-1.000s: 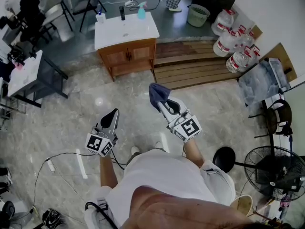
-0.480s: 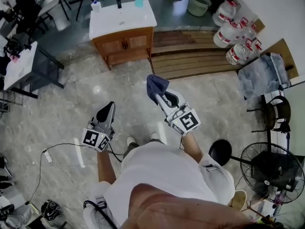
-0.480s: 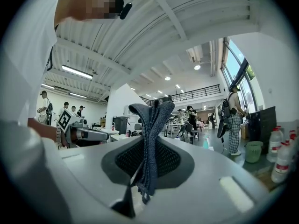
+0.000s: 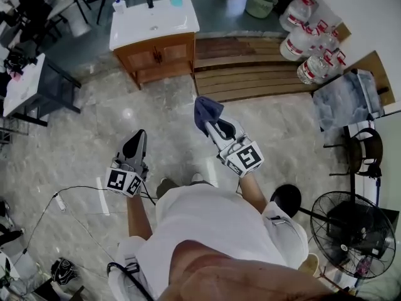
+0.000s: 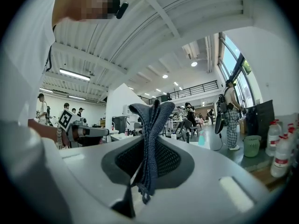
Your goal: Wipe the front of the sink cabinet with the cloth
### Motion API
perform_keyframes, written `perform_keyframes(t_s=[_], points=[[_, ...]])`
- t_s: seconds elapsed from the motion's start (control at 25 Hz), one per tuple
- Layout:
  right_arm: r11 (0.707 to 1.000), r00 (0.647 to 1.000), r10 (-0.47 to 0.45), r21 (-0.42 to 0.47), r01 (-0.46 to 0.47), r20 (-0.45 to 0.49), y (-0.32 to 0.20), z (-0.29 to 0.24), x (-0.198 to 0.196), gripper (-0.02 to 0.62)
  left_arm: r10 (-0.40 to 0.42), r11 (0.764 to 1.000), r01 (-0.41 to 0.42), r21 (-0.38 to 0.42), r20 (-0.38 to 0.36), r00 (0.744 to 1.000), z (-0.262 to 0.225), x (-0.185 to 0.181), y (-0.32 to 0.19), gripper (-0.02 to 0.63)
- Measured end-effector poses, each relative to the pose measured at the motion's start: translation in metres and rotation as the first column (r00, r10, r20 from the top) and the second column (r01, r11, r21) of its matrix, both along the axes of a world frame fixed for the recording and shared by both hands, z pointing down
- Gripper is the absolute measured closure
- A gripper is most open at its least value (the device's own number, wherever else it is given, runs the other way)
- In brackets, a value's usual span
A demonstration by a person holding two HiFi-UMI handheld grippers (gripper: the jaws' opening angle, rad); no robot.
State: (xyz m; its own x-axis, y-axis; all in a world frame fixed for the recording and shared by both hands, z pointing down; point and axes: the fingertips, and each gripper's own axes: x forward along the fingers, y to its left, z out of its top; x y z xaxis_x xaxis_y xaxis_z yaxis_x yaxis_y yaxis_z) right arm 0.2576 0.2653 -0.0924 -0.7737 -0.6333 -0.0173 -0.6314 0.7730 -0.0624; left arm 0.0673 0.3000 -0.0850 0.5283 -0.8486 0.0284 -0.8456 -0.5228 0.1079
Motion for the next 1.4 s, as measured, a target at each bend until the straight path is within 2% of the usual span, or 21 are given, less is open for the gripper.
perform_keyframes(t_s=[0.2, 0.36, 0.48, 0.68, 0.84, 1.04, 1.2, 1.4], points=[[1.000, 1.000, 0.001, 0.001, -0.001, 0.028, -0.014, 0.004, 0.010, 0.538, -0.001, 1.000, 0.001, -0.003, 0.019, 1.000, 0.000, 0.010, -0.012, 0.606], [1.000, 1.000, -0.012, -0.003, 0.012, 0.028, -0.031, 0.010, -0.005, 0.538, -0.007, 1.000, 0.007, -0.008, 0.015, 1.000, 0.004, -0.002, -0.029, 0.606], [1.000, 1.000, -0.011, -0.010, 0.012, 0.025, -0.049, 0.014, -0.022, 0.538, 0.000, 1.000, 0.000, -0.018, -0.015, 1.000, 0.009, -0.018, -0.051, 0.606], [1.000, 1.000, 0.023, -0.014, -0.023, 0.014, -0.102, 0.015, -0.055, 0.538, 0.041, 0.999, -0.042, -0.017, -0.045, 0.998, 0.017, -0.056, -0.117, 0.606], [0.998, 0.998, 0.062, -0.003, -0.062, -0.007, -0.162, 0.010, -0.098, 0.538, 0.085, 0.996, -0.086, -0.011, -0.050, 0.995, 0.016, -0.097, -0.184, 0.606], [0.993, 0.994, 0.112, -0.047, -0.113, -0.021, -0.232, 0.014, -0.151, 0.538, 0.116, 0.993, -0.117, 0.000, -0.106, 0.988, 0.002, -0.147, -0.264, 0.606], [0.991, 0.993, 0.116, -0.064, -0.117, -0.022, -0.271, 0.017, -0.185, 0.538, 0.146, 0.989, -0.145, 0.015, -0.082, 0.986, -0.007, -0.171, -0.313, 0.606], [0.995, 0.996, 0.088, -0.049, -0.090, -0.032, -0.310, 0.012, -0.203, 0.538, 0.131, 0.991, -0.131, -0.003, -0.054, 0.990, -0.004, -0.184, -0.351, 0.606]])
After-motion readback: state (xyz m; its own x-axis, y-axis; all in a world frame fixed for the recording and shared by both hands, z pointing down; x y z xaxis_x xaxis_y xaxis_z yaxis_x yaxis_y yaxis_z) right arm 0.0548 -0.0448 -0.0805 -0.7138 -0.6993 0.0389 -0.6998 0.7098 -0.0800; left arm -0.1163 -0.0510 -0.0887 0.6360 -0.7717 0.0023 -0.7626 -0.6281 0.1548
